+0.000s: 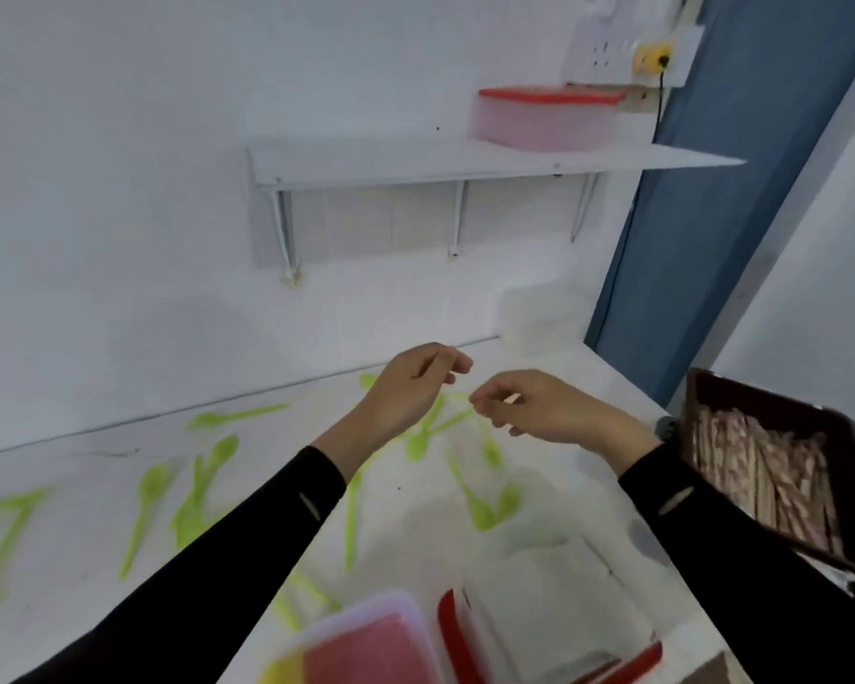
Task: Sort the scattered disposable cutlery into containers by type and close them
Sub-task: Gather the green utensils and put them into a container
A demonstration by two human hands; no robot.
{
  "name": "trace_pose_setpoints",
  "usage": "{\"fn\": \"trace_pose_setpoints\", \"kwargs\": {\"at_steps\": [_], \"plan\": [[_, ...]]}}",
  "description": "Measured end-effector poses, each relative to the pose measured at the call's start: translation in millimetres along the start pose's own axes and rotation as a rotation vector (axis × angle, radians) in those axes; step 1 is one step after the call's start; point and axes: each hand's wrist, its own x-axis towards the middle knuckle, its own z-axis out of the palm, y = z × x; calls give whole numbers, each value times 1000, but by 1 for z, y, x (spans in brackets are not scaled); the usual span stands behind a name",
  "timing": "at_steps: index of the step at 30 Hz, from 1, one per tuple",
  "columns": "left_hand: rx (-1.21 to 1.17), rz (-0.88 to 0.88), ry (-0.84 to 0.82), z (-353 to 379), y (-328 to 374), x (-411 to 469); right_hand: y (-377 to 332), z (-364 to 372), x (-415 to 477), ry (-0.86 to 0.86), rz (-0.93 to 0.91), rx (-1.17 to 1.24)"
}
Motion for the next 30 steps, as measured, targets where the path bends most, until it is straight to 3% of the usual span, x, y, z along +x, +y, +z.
{"fn": "trace_pose_setpoints", "kwargs": {"at_steps": [3,7,10,13,15,17,25,30], "plan": [[52,220,84,13,58,31,-9,-54,19,269,-117,36],[203,499,237,19,127,82,-36,-127,52,768,-396,-6],[560,683,344,11,156,127,-61,-176,85,1038,-494,-66],[914,680,457,0,170,166,-82,-212,123,893,-225,-106],[1008,600,455,-9,174,182,-86,-225,147,731,0,-179],[1050,534,449,-16,173,191,-85,-234,169,663,62,-165],[1081,506,512,-31,171,175,-89,-250,180,834,-68,4],[793,672,613,-58,180,128,-145,-188,130,851,-512,45]]}}
